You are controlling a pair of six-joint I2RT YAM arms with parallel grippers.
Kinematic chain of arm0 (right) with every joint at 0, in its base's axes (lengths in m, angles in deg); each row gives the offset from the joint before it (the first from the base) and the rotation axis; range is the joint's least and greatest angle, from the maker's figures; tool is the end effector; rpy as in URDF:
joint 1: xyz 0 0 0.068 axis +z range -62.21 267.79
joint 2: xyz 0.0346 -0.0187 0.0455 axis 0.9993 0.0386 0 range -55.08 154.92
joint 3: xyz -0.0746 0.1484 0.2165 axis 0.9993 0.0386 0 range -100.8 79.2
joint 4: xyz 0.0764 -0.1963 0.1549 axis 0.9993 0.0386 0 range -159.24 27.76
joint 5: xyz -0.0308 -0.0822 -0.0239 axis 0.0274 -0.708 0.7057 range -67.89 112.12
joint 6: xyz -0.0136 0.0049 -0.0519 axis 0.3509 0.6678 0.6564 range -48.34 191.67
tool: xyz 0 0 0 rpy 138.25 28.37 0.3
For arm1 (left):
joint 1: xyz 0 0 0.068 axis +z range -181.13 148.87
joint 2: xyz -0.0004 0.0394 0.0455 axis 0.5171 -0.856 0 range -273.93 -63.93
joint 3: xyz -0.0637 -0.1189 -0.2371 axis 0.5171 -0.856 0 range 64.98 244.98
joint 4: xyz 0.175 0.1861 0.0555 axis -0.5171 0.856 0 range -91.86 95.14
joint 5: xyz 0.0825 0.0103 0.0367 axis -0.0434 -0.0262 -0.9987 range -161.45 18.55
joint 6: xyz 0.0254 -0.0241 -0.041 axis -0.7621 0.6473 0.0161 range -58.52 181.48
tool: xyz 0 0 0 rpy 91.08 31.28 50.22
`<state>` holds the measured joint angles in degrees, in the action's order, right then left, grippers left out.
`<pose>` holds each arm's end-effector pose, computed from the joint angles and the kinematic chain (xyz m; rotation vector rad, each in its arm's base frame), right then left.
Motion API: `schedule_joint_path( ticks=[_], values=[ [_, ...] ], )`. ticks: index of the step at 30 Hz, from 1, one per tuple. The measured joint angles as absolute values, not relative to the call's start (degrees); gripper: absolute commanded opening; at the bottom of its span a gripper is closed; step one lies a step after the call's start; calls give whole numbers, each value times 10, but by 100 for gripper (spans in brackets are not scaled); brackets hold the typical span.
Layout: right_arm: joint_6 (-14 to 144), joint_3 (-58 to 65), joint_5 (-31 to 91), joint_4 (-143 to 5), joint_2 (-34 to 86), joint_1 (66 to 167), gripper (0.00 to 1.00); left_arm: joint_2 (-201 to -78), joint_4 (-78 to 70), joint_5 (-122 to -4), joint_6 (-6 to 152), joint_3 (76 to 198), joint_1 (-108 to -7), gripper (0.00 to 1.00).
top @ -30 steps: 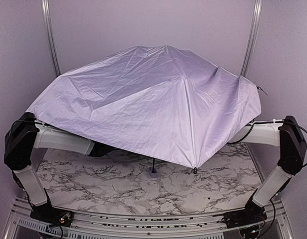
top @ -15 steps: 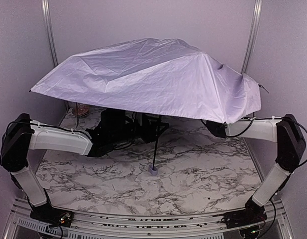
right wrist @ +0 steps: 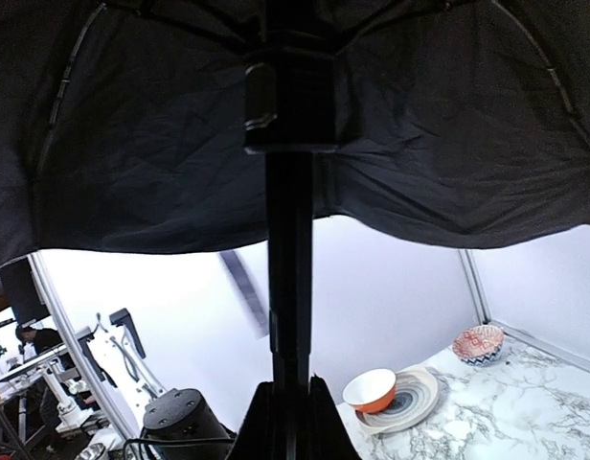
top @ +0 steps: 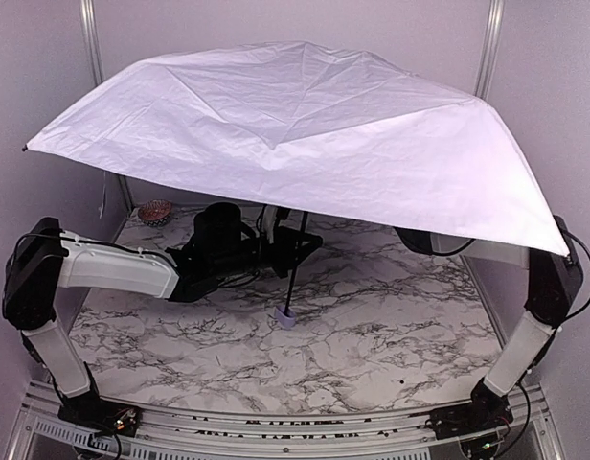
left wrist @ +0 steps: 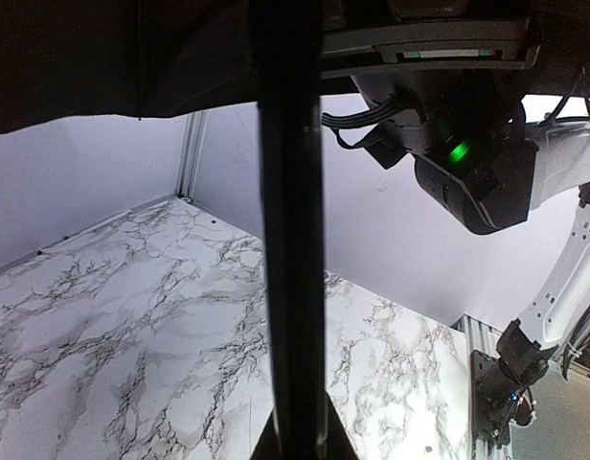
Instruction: Put away the umbrella
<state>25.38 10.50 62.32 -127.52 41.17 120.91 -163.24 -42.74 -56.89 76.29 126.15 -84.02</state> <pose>0.3064 0.2271 0.3676 -0.5840 1.1884 1.5640 0.2348 -0.3250 0.2751 0.7344 1.4621 -1.1198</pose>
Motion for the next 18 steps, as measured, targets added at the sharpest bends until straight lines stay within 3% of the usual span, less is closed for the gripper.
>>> schedule_joint_path(
  ticks=[5, 18],
  values=[
    [294, 104, 575, -1234, 410, 1212, 30, -1632, -420, -611, 773, 1261, -849, 0],
    [456, 95, 363, -1177, 385, 1245, 47, -1634, -405, -733, 744, 1261, -883, 0]
  ],
)
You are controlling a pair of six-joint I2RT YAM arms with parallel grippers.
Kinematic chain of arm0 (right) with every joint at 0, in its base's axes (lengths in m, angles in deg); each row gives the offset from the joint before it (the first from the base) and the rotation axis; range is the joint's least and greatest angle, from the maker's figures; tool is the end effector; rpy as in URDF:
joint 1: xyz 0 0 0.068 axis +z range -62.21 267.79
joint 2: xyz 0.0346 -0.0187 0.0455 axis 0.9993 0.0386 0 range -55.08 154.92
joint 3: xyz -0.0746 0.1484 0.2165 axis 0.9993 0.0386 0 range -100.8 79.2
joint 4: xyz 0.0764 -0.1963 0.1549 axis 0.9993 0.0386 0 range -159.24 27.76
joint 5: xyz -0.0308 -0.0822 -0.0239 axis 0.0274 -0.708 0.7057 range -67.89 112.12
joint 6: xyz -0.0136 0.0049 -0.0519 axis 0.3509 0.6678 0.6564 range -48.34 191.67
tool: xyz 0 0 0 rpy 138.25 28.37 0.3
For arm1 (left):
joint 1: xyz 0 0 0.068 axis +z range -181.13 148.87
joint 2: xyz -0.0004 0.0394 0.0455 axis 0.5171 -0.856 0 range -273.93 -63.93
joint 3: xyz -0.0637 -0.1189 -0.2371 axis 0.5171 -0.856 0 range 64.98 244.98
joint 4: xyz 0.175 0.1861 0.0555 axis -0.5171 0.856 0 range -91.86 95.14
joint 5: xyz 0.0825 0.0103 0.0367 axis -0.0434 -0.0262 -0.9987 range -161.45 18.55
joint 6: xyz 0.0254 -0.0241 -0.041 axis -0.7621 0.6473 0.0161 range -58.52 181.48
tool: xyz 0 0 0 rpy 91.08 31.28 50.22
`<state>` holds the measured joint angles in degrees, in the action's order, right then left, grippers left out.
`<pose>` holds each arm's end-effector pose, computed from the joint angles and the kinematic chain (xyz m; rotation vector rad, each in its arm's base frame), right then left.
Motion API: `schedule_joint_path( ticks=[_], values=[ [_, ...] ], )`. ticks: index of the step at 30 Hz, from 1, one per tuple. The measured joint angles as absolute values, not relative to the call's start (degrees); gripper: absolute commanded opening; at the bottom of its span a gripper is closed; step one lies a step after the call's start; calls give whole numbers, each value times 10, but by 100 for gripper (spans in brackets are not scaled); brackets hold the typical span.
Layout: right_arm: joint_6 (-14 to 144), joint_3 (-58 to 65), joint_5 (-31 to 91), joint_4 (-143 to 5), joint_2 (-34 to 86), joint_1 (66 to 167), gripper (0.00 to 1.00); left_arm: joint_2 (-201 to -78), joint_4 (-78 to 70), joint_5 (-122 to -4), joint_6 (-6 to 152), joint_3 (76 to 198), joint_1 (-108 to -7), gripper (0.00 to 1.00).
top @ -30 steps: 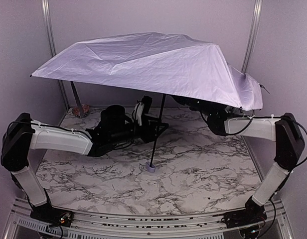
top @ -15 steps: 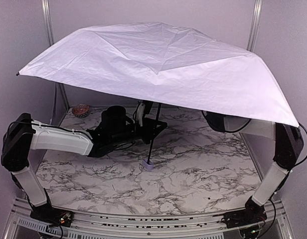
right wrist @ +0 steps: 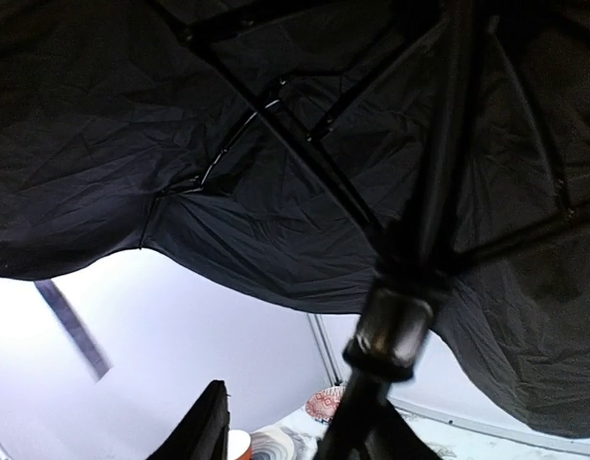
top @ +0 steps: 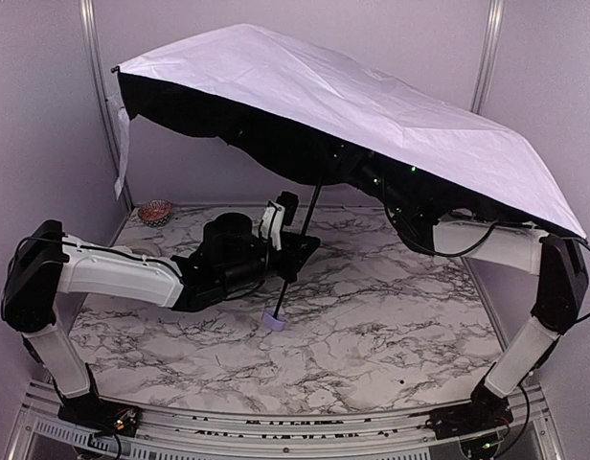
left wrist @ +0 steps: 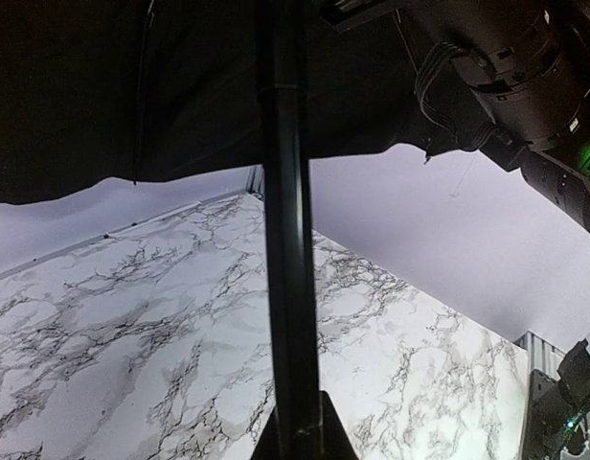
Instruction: Put away the umbrella
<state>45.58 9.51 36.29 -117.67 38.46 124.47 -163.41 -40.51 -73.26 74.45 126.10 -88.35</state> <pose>0.3023 0.2359 0.3780 -0.3434 1.1781 1.1048 0.2189 -0.3376 0.2695 0.5949 1.5329 -0.9290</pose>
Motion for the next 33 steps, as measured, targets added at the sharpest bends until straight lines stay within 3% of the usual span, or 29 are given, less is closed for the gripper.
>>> schedule_joint_path(
  ticks=[10, 22, 29, 33],
  values=[
    [469, 99, 281, -1221, 385, 1259, 63, -1665, -477, -766, 743, 1259, -894, 0],
    [490, 109, 223, -1286, 385, 1268, 59, -1697, -561, -813, 769, 1249, -905, 0],
    [517, 107, 206, -1286, 396, 1269, 62, -1698, -571, -821, 760, 1249, -907, 0],
    [536, 84, 204, -1256, 408, 1272, 54, -1698, -572, -823, 749, 1249, -909, 0]
  ],
)
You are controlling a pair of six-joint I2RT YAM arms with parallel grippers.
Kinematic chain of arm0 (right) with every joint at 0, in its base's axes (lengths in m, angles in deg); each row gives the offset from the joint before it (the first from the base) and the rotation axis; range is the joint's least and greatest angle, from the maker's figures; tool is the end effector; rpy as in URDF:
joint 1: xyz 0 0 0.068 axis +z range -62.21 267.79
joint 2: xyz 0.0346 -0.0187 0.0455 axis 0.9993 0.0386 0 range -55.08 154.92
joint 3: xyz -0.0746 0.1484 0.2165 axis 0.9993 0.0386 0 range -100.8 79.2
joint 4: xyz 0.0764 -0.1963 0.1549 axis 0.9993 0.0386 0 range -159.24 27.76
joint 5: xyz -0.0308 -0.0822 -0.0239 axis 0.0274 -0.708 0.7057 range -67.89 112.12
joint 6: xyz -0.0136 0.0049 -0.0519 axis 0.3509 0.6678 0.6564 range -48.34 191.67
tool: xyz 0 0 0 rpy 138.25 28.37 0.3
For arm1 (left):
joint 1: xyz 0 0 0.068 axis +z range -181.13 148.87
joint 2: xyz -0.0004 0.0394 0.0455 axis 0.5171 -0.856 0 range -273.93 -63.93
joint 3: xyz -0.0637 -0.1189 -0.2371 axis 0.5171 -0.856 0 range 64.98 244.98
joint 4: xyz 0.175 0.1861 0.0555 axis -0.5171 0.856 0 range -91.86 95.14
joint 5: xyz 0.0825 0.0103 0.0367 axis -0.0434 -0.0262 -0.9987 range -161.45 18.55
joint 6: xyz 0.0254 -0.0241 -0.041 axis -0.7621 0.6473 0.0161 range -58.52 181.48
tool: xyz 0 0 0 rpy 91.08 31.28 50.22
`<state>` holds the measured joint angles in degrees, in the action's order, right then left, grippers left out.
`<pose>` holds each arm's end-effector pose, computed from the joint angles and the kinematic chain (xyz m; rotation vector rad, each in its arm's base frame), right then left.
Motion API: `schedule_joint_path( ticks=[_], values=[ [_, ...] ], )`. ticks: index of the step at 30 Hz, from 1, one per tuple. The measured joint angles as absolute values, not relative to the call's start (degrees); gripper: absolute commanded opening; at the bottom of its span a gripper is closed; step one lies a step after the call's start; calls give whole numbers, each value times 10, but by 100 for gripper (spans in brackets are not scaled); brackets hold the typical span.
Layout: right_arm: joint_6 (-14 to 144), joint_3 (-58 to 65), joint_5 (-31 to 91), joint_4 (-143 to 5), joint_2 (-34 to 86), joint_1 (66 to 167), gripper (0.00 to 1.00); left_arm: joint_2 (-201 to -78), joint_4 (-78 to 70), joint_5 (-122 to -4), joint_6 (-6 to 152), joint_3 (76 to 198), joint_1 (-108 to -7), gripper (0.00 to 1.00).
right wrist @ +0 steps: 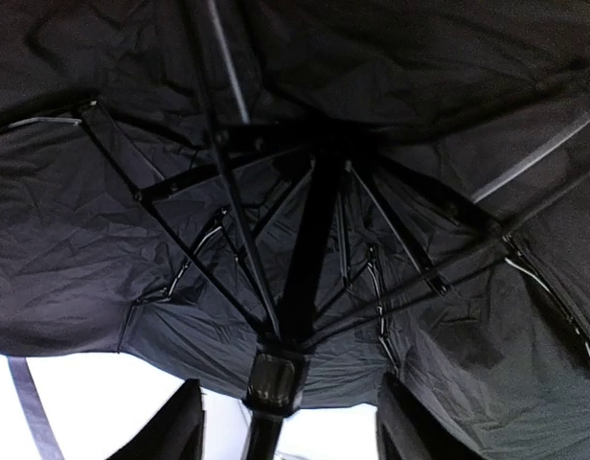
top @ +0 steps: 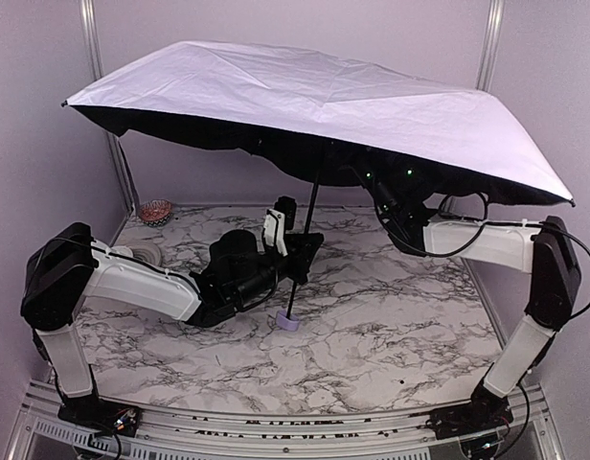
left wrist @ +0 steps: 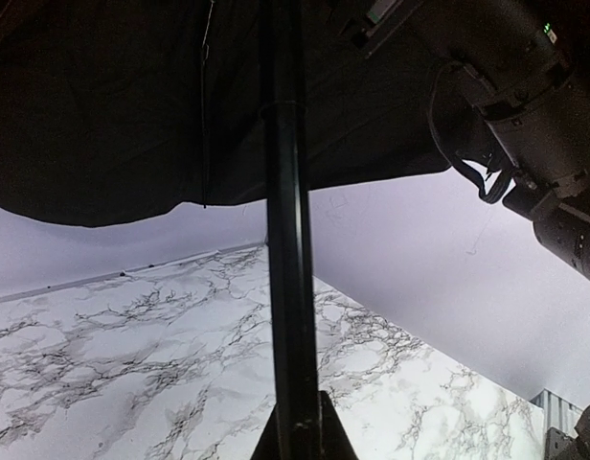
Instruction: Put away the umbrella
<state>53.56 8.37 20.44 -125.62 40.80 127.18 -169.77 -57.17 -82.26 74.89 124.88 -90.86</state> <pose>0.3007 0.2453 0.3838 -0.1691 1.0502 0.8965 0.2141 -0.3533 0.2509 0.4261 1.4118 -0.9179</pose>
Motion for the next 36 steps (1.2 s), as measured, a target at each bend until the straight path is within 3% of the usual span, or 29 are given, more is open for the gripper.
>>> schedule_joint_path(
  ticks=[7, 15, 22, 28, 36],
  values=[
    [563, 71, 199, -1244, 411, 1274, 43, -1698, -571, -827, 736, 1249, -909, 0],
    [580, 60, 194, -1232, 411, 1275, 37, -1698, -571, -826, 725, 1249, -909, 0],
    [589, 55, 190, -1227, 412, 1277, 22, -1698, -567, -825, 723, 1249, -909, 0],
    [558, 46, 185, -1222, 414, 1287, 1, -1698, -565, -829, 720, 1249, -907, 0],
    [566, 25, 243, -1127, 396, 1282, 0, -1696, -572, -811, 706, 1232, -890, 0]
  ],
)
